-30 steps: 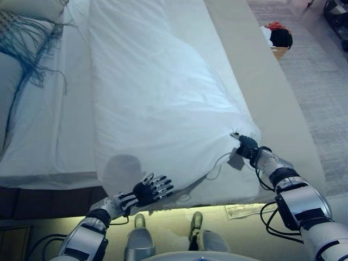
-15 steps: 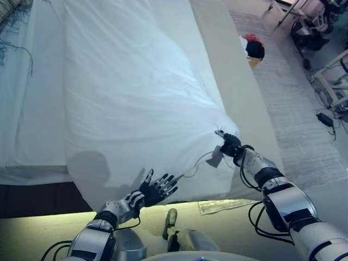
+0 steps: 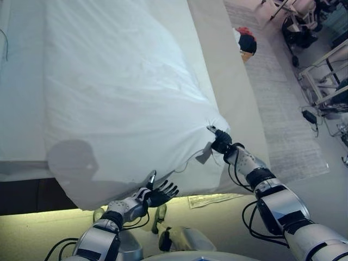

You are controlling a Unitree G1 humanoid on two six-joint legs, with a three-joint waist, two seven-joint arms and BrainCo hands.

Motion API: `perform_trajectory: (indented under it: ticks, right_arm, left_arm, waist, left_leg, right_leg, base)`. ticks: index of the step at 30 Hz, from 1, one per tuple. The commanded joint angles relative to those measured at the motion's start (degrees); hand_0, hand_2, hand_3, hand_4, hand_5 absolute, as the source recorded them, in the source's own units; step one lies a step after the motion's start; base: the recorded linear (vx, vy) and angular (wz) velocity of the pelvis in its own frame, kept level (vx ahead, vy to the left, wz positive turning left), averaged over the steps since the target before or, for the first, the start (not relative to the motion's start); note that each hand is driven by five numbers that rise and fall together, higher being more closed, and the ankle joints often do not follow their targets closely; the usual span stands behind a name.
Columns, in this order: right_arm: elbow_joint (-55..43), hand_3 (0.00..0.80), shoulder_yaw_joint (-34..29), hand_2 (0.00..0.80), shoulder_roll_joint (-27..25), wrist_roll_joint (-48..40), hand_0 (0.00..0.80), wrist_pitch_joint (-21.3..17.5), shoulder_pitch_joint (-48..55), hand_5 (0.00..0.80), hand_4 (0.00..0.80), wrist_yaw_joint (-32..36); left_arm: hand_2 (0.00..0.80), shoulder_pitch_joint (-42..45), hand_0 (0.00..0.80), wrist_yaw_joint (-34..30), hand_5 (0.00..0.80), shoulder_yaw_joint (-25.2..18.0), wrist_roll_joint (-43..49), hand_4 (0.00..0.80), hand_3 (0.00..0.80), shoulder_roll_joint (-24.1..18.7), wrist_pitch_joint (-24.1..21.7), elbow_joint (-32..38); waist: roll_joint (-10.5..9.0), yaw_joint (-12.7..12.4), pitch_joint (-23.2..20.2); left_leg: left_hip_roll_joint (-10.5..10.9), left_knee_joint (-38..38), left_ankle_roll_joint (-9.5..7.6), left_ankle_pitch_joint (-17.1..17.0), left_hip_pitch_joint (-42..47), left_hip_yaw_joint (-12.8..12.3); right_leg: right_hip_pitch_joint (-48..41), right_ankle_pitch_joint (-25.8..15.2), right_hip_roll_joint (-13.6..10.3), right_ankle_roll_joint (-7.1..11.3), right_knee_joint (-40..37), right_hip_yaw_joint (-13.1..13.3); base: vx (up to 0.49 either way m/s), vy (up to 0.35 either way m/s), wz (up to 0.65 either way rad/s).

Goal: Make the bed neatly

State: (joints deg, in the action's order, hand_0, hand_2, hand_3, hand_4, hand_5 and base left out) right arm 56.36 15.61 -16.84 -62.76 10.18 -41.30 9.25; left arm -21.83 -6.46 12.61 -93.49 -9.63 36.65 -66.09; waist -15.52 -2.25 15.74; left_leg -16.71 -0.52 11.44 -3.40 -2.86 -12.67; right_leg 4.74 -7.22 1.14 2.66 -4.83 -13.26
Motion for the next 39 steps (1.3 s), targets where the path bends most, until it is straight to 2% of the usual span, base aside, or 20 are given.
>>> perform_trajectory:
  ticks: [1,10,18,20,29,34,39]
  right_arm:
    - [-6.53,0.8,-1.34,0.8,-5.18,-5.02,0.8,-5.23,-5.29,0.8,0.8,-0.49]
    - [-8.14,0.8,-0.17,0.8,-6.49,-5.42,0.8,-4.88,-7.0,0.8,0.8,-1.24]
    - [-7.89,0.8,-0.05,0.8,-6.94,-4.43,0.8,-4.46,-6.53,0.8,0.8,-0.42]
    - [-7.36,0.8,-0.12,0.8,-6.78,-4.33,0.8,-4.54,-5.99,0.8,0.8,-0.02]
    - [-6.71,0.8,-0.45,0.8,-5.45,-4.09,0.8,-5.13,-4.06,0.8,0.8,0.56]
    - [-7.08,0.8,-0.63,0.8,-4.62,-4.3,0.8,-5.23,-3.55,0.8,0.8,0.02]
    - [-6.24,0.8,-1.03,0.8,-4.35,-4.92,0.8,-4.79,-3.23,0.8,0.8,0.08]
  left_arm:
    - [0.0,-4.85,0.0,2.92,0.0,4.54,-3.85,0.0,0.0,5.31,1.09,-0.65]
    - [0.0,-6.46,0.0,-0.26,0.0,7.02,-7.26,0.0,0.0,5.61,-2.98,0.16]
    - [0.0,-9.25,0.0,-7.59,0.0,6.1,-9.71,0.0,0.0,6.26,-11.63,3.64]
    - [0.0,-9.96,0.0,-9.03,0.0,5.68,-11.11,0.0,0.0,6.37,-14.44,4.43]
    - [0.0,-12.21,0.0,-14.14,0.0,4.14,-15.31,0.0,0.0,6.75,-21.03,7.53]
    - [0.0,-12.68,0.0,-14.22,0.0,4.05,-14.68,0.0,0.0,7.08,-22.35,8.56]
    - [0.0,-11.99,0.0,-17.09,0.0,5.65,-14.25,0.0,0.0,8.48,-24.74,9.61]
  waist:
    - [0.7,0.52,2.45]
    - [1.98,1.63,4.32]
    - [3.14,2.33,5.09]
    - [3.22,2.49,4.93]
    - [2.75,2.56,4.64]
    - [2.19,2.46,4.43]
    - [2.1,2.37,3.8]
  left_leg:
    - [-2.4,0.85,-1.47,-2.82,-4.16,1.54]
    - [-2.02,0.6,-1.15,-3.05,-5.39,1.84]
    - [-1.88,0.12,-0.92,-2.64,-5.17,1.61]
    - [-1.88,0.16,-0.9,-2.59,-4.89,1.59]
    - [-1.94,-0.1,-0.98,-2.05,-4.06,1.84]
    - [-2.02,-0.06,-1.02,-1.71,-3.7,2.08]
    - [-1.62,0.61,-1.3,-1.63,-2.96,2.04]
  right_leg:
    - [-0.64,1.71,-4.84,3.94,3.48,-0.41]
    - [1.17,1.57,-5.44,3.97,4.06,0.0]
    - [1.54,2.0,-5.88,4.1,4.81,0.02]
    - [1.39,2.08,-5.92,4.16,4.86,-0.03]
    - [0.74,2.38,-5.99,4.43,5.3,-0.51]
    - [0.38,2.44,-5.9,4.63,5.23,-0.63]
    - [-0.26,2.21,-6.1,4.8,4.69,-0.73]
  base:
    - [-0.036,-0.016,-0.02]
    - [-0.042,0.02,-0.01]
    - [-0.013,0.013,0.0]
    - [0.0,0.0,0.0]
    - [0.011,-0.006,0.0]
    - [0.011,-0.017,0.02]
    - [0.0,0.0,0.0]
